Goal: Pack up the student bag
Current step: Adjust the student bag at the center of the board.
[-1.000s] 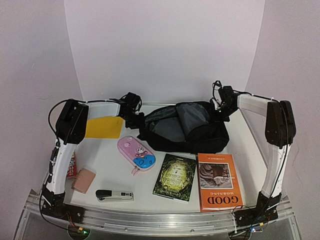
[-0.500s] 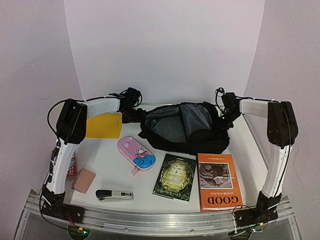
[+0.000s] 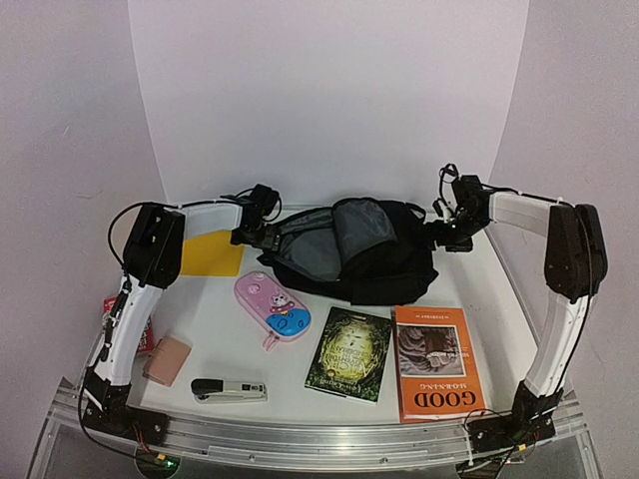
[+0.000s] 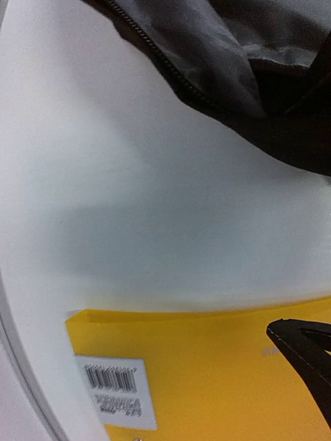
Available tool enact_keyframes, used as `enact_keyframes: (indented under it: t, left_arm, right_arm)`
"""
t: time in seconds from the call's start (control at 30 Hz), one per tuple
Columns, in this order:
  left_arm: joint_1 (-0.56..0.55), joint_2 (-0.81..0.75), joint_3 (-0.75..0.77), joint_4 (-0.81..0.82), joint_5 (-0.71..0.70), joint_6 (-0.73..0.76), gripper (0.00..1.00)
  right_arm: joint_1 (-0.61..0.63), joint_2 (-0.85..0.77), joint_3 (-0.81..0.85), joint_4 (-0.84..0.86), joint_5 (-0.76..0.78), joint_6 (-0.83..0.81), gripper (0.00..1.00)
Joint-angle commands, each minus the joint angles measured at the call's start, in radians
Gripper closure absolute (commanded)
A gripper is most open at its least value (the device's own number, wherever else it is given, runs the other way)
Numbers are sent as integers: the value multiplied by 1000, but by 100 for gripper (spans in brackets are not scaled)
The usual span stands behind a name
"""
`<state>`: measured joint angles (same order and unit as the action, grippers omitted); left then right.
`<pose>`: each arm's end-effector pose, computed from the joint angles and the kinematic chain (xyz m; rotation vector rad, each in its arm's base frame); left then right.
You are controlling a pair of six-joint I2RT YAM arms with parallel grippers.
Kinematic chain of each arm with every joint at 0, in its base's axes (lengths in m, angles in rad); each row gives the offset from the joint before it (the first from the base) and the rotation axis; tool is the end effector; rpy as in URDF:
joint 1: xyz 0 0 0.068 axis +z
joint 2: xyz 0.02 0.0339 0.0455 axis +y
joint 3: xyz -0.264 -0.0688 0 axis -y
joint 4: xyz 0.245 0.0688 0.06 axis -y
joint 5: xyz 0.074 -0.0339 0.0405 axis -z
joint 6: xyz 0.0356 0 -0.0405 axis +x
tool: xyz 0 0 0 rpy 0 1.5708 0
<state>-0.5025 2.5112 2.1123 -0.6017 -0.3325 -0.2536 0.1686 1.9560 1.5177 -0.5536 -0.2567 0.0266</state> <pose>0.4792 -0.2501 0.1386 0.1877 2.4878 0.1190 0.4183 0.0804 0.2177 -0.2800 2.5484 0.4034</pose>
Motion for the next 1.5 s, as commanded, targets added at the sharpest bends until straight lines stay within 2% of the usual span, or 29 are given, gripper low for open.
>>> enact_keyframes:
  t: [0.0, 0.13, 0.3, 0.47, 0.57, 0.67, 0.87, 0.97, 1.03, 1.17, 1.3, 1.47]
  left_arm:
    - [20, -180, -195, 217, 270, 40, 11]
    - [19, -212, -228, 246, 435, 8, 17]
    - [12, -175, -182, 255, 619, -20, 32]
    - [-28, -57, -1, 201, 677, -44, 45]
    - [-60, 18, 133, 155, 694, -46, 47]
    - [-71, 21, 173, 142, 685, -50, 39]
    - [-69, -188, 9, 158, 519, 2, 19]
    - [-58, -312, -90, 190, 441, 12, 12]
    - [-37, -340, -103, 174, 347, 5, 10]
    - [3, -289, -45, 63, 137, 19, 8]
    - [15, -131, 111, -76, -78, 60, 7]
    - [16, -18, 198, -97, -244, 129, 10]
  right_arm:
    - [-4, -15, -4, -17, 10, 2, 14]
    - [-5, -22, 32, -17, -45, 17, 14]
    - [-5, -63, 97, -17, -104, 44, 13]
    - [-4, -106, 132, -17, -159, 65, 12]
    - [-5, -123, 128, -17, -190, 79, 11]
    - [-5, -126, 112, -17, -202, 82, 11]
    - [-4, -142, 78, -16, -217, 78, 11]
    - [-4, -143, 79, -15, -226, 81, 11]
    - [-5, -143, 81, -15, -230, 84, 11]
    - [-4, -152, 74, -15, -233, 85, 11]
    - [-4, -168, 56, -14, -234, 87, 11]
    - [-5, -171, 38, -15, -228, 85, 11]
